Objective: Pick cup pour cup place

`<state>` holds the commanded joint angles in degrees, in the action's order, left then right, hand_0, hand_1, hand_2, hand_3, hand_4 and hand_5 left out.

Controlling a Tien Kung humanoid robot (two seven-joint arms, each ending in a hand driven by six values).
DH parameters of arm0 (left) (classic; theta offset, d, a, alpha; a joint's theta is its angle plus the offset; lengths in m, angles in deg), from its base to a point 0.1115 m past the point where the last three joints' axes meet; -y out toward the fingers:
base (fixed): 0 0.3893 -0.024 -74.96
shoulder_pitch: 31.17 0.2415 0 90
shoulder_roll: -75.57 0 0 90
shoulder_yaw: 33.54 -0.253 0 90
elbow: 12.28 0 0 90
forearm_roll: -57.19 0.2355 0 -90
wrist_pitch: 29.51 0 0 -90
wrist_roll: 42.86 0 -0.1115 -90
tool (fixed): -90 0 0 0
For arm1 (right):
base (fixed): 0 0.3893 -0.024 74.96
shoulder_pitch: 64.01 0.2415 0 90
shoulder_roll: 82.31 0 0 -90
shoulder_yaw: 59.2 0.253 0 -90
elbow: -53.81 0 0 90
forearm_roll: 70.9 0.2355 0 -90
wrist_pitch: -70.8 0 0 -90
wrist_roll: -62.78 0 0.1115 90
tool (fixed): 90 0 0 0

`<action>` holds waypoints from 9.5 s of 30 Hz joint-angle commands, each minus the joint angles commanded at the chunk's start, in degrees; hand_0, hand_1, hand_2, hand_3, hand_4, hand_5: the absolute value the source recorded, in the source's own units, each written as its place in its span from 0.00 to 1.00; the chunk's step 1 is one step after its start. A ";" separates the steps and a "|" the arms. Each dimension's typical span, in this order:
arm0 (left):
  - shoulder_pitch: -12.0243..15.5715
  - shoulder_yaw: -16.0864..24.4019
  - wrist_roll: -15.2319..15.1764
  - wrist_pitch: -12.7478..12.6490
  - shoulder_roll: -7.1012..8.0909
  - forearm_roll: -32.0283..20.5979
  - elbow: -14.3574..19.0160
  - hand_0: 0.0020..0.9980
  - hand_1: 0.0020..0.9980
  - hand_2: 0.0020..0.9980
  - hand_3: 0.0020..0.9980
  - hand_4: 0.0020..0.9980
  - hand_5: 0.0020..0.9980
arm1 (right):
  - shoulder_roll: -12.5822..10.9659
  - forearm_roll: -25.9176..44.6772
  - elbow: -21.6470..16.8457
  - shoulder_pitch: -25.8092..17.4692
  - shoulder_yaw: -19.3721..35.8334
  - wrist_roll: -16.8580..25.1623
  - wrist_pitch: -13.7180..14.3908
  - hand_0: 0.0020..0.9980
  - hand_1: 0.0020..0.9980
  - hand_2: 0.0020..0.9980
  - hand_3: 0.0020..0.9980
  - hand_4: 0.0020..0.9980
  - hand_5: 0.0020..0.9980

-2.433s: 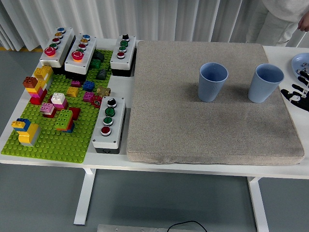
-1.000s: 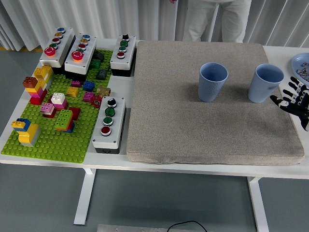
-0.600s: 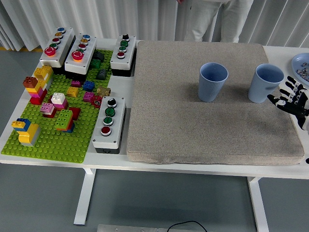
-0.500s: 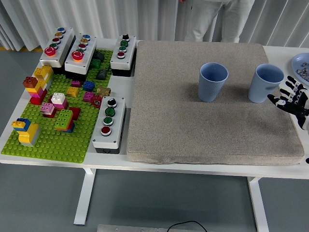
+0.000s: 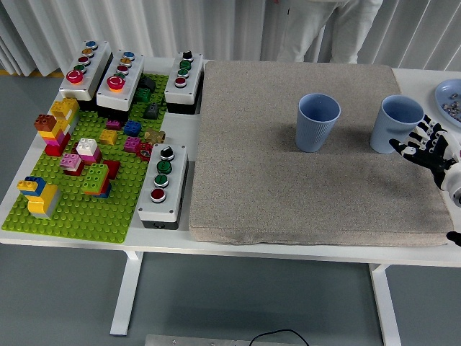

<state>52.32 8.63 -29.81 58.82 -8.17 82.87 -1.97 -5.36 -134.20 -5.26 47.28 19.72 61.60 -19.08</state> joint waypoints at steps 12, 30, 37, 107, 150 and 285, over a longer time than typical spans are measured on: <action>-0.06 -0.03 -0.05 0.01 -0.04 0.05 0.00 0.73 0.80 0.83 0.67 0.51 0.89 | 0.36 0.16 1.15 0.76 -0.54 0.42 0.08 0.93 0.90 1.00 0.97 0.86 0.36; -0.66 -0.11 -0.04 0.08 -0.17 0.12 0.00 0.73 0.80 0.83 0.67 0.51 0.89 | 1.13 0.40 2.63 2.41 -1.00 0.97 0.34 0.93 0.90 1.00 0.97 0.85 0.36; -0.75 -0.19 -0.05 0.09 -0.20 0.06 0.00 0.73 0.80 0.83 0.67 0.51 0.89 | 1.29 0.39 3.13 2.68 -0.65 1.18 0.49 0.93 0.90 1.00 0.97 0.85 0.36; -1.60 -2.16 -0.53 0.31 -0.38 -0.96 0.00 0.73 0.80 0.84 0.67 0.51 0.89 | 3.06 0.03 7.33 5.88 -0.64 1.92 0.61 0.92 0.90 1.00 0.96 0.83 0.37; -2.03 -2.48 -0.38 0.40 -0.51 -0.59 0.00 0.73 0.80 0.84 0.67 0.51 0.89 | 4.72 1.18 13.21 9.54 -1.41 2.55 0.75 0.92 0.88 0.98 0.92 0.82 0.38; -1.95 -1.11 -0.04 0.15 0.73 0.49 0.00 0.73 0.80 0.83 0.66 0.51 0.89 | 3.96 -42.63 -0.13 13.81 -13.55 8.58 15.58 0.81 0.69 0.60 0.69 0.64 0.12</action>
<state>50.37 7.51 -29.85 58.97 -7.44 83.36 -1.97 -1.40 -176.83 -5.38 61.09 6.17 70.17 -3.50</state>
